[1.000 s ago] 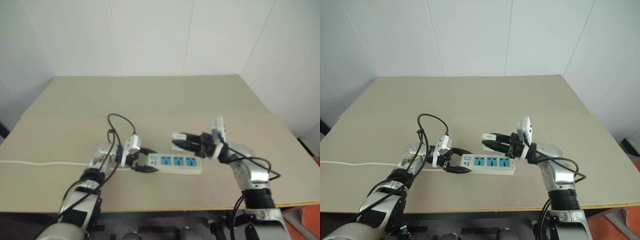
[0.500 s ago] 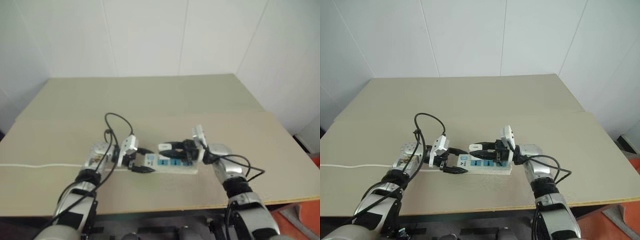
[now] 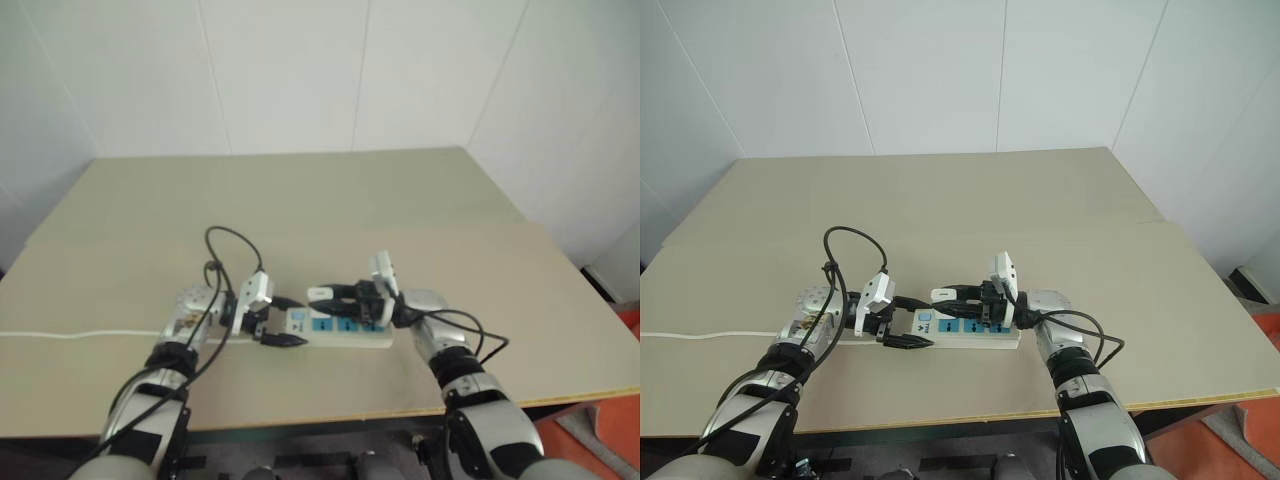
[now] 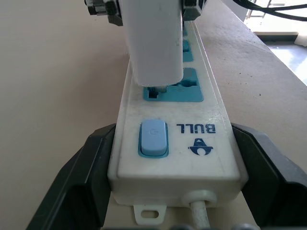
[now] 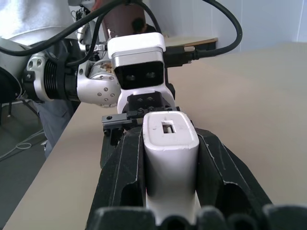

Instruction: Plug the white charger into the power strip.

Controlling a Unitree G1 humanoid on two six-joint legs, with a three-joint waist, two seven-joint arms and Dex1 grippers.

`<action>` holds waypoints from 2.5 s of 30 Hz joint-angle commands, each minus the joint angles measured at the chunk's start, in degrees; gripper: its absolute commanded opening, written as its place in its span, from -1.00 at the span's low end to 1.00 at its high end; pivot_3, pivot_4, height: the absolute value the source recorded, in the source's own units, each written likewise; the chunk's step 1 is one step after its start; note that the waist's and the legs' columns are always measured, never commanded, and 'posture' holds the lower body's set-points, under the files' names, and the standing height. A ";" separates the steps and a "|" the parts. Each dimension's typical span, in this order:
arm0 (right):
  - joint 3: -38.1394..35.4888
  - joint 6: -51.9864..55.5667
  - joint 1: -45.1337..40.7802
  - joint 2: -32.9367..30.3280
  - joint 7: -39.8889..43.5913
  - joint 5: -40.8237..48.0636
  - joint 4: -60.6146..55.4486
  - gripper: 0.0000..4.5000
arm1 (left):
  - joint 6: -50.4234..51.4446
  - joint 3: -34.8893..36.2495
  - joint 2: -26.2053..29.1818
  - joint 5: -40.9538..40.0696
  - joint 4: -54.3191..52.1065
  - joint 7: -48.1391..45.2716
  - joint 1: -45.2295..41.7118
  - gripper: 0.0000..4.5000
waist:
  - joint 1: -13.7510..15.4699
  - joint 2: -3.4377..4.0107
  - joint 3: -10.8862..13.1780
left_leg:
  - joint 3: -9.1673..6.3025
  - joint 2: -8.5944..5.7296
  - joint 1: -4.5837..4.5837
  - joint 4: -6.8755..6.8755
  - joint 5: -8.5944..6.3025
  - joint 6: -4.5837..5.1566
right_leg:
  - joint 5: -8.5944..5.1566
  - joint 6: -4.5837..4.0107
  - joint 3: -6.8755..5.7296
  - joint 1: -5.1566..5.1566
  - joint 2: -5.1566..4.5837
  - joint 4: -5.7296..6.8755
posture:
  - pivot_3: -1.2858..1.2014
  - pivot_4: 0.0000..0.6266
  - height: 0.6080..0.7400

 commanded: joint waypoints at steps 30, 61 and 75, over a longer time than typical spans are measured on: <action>-0.91 -3.33 2.07 -0.27 1.02 -3.23 2.42 -0.49 | 0.34 -2.80 1.53 2.34 0.68 0.67 1.44 0.45 | -0.04 0.02 -0.02 | 0.00 0.02 0.43 -0.10 -0.01 0.00 | -0.02 -0.01 -0.02 0.46 0.00 -0.14 | 0.03 -0.52 1.00; 8.31 1.65 3.17 -7.28 -2.00 -12.28 10.48 -0.49 | 1.14 -4.65 1.98 1.60 -1.37 0.63 2.65 0.45 | 0.12 0.05 -0.60 | -0.01 0.02 1.65 -0.47 -0.05 0.02 | -0.22 0.01 -0.07 1.75 -0.02 -0.53 | 0.03 -0.52 1.00; 9.01 -1.02 7.58 -6.51 -3.87 -12.29 8.22 -0.49 | 0.90 -4.59 2.40 1.28 -1.07 1.16 2.76 0.45 | 0.11 -0.05 -1.49 | -0.01 0.04 1.75 -0.65 -0.05 0.02 | -0.38 0.27 -0.07 1.85 -0.02 -0.73 | 0.03 -0.52 1.00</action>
